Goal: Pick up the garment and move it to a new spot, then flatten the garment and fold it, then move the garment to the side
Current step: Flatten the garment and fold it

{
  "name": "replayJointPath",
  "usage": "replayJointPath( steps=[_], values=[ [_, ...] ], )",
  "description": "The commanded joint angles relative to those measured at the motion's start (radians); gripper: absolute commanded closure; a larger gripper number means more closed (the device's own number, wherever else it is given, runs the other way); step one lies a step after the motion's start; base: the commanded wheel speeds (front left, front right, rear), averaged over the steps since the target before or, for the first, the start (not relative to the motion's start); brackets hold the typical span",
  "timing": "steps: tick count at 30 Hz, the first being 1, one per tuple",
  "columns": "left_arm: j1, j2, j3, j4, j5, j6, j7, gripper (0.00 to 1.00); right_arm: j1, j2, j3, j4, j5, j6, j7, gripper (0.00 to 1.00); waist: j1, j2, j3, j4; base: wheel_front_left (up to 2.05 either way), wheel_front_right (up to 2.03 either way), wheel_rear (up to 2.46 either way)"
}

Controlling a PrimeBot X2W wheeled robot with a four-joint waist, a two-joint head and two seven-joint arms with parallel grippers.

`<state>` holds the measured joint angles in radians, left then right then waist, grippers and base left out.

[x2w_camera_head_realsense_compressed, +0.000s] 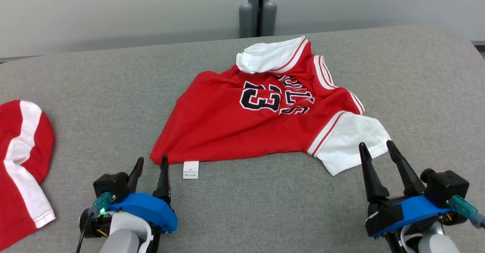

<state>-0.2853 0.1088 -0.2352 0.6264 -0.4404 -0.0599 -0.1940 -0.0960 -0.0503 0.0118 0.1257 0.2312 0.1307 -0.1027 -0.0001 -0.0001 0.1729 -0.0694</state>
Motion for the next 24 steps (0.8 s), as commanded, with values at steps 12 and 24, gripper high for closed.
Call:
replayJointPath(
  steps=[12, 24],
  values=[
    [0.122, 0.018, 0.048, -0.233, 0.009, 0.018, -0.066, 0.0, 0.055, -0.001, -0.087, -0.031, 0.022, 0.0, -0.006, 0.0, 0.0001, 0.0001, -0.057, 0.053, 0.0, 0.0, 0.0],
    [0.248, -0.002, 0.114, -0.423, 0.124, -0.026, -0.072, 0.0, 0.097, 0.0, -0.162, -0.038, -0.003, 0.0, 0.019, 0.0, 0.0001, 0.0001, -0.111, 0.081, 0.0, 0.0, 0.0]
  ],
)
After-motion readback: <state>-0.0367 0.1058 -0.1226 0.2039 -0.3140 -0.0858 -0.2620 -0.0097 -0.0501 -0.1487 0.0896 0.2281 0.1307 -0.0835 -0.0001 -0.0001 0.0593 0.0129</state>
